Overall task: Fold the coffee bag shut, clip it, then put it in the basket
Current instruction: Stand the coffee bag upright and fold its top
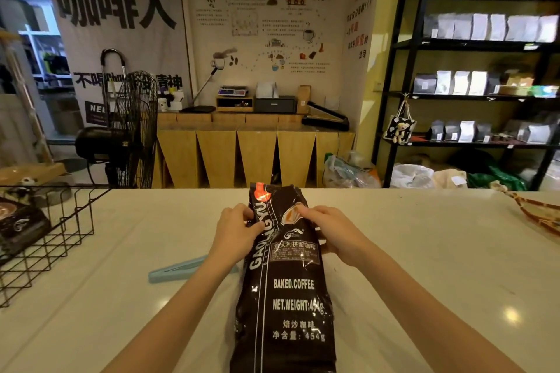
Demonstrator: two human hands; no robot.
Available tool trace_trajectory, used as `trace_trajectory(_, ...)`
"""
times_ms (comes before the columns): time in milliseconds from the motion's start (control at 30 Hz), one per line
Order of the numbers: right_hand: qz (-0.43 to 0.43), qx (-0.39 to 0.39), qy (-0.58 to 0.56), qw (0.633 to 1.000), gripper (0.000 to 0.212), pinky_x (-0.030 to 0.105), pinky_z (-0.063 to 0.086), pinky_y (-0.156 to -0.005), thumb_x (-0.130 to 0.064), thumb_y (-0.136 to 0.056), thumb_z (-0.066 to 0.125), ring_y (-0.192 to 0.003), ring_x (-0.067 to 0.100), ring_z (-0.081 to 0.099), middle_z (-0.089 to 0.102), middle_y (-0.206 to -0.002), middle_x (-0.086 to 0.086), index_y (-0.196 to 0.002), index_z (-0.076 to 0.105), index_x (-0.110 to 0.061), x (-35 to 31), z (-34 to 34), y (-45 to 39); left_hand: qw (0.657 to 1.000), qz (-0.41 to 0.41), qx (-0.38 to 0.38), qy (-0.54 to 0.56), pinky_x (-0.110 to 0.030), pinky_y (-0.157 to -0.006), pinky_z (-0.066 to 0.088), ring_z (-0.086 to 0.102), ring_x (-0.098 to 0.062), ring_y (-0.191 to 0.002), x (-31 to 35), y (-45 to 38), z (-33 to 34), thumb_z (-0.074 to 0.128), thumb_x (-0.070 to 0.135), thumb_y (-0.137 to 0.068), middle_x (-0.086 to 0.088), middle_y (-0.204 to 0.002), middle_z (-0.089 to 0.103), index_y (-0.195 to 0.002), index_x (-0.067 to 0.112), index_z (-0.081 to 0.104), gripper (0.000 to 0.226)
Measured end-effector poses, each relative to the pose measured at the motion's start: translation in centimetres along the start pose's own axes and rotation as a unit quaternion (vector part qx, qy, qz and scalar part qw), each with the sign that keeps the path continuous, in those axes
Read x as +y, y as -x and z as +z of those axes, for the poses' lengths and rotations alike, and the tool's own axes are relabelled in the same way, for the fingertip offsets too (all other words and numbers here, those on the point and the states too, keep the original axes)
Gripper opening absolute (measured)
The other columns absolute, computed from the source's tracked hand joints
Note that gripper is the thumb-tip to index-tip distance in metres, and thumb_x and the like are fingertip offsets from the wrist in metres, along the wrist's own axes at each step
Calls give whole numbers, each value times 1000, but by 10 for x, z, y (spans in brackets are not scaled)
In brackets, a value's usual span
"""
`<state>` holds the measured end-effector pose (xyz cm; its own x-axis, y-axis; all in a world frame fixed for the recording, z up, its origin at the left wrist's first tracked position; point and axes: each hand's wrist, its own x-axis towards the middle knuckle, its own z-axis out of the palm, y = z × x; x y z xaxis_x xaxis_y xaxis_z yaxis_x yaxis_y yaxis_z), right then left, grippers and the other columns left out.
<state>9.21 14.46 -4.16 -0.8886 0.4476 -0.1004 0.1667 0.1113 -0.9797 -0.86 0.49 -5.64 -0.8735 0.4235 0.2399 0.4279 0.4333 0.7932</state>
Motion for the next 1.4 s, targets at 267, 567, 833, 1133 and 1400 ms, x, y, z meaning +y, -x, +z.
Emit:
trace_trajectory(267,-151,25,-28,988,28,29,57,-68,-31,-84,59,-89,17,67,68,-101,8,-105,59,-13,-34,-6,25,970,145,163,104,-31,-76,51,57,-7,-84,30,15,-17,60,18,-82,-1,-93,63,-93,17,59,12)
trace_trajectory(567,-272,24,-58,960,23,22,56,-67,-28,-70,67,-83,11,70,73,-84,-8,-93,65,-23,-56,-10,47,934,204,215,199,-10,-68,50,59,5,-82,59,26,-45,65,14,-77,8,-85,63,-88,18,62,12)
trace_trajectory(833,-343,136,66,927,58,14,47,-81,-29,-76,67,-108,4,52,52,-122,-9,-126,36,-27,-103,-8,49,932,236,184,207,-4,-62,46,60,3,-81,68,31,-54,67,10,-75,8,-80,64,-78,27,60,19)
trace_trajectory(1133,-444,26,435,783,36,25,44,-90,-38,-84,57,-104,13,58,64,-116,2,-113,61,-18,-185,32,45,931,225,157,240,-6,-61,47,62,-1,-77,67,28,-58,69,11,-73,1,-80,68,-76,25,62,16)
trace_trajectory(1400,-406,8,421,811,29,15,39,-50,-37,-79,63,-56,9,51,61,-65,3,-78,68,-9,-184,22,31,949,138,58,277,-22,-81,48,56,-4,-99,54,30,-48,74,46,-54,6,-106,58,-103,23,47,60)
